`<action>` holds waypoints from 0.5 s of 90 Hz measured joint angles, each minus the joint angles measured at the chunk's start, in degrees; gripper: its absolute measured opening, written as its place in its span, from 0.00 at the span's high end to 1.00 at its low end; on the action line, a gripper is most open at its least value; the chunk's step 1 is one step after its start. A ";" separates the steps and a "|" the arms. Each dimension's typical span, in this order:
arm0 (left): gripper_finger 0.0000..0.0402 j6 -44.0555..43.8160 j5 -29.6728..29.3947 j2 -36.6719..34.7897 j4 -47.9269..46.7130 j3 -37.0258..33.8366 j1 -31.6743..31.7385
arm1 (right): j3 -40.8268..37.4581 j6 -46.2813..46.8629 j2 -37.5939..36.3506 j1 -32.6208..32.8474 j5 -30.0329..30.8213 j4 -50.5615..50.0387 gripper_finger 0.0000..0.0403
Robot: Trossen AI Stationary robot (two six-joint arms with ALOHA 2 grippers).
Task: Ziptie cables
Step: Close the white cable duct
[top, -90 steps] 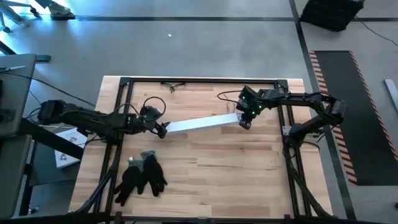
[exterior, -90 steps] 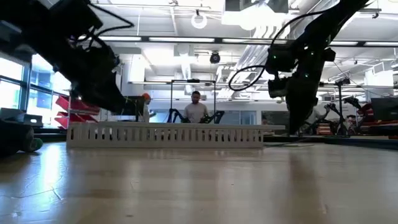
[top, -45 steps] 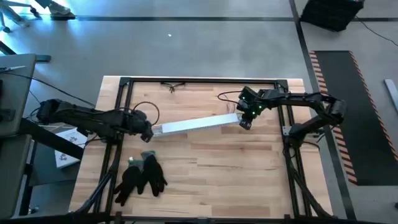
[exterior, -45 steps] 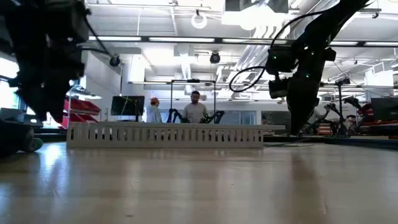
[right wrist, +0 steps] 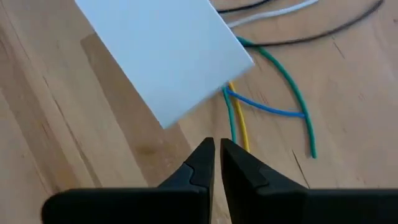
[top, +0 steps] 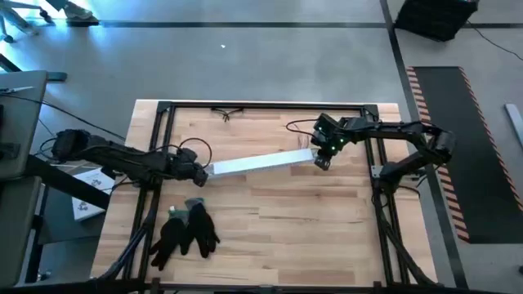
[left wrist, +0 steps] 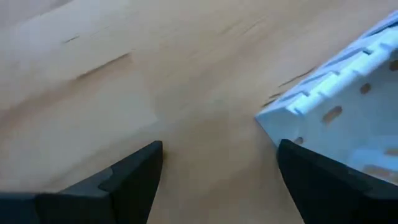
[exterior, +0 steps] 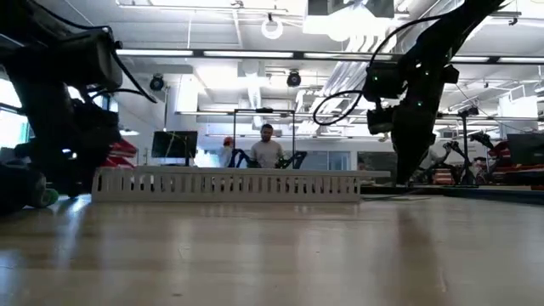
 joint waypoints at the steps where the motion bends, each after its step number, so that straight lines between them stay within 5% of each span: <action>1: 0.26 0.01 -0.12 0.30 0.28 -0.01 0.04 | 0.00 0.01 0.00 0.00 0.00 0.04 0.97; 45: 0.26 1.88 -6.04 6.11 9.33 -0.24 0.17 | -0.02 0.54 0.00 -0.04 0.86 0.83 0.97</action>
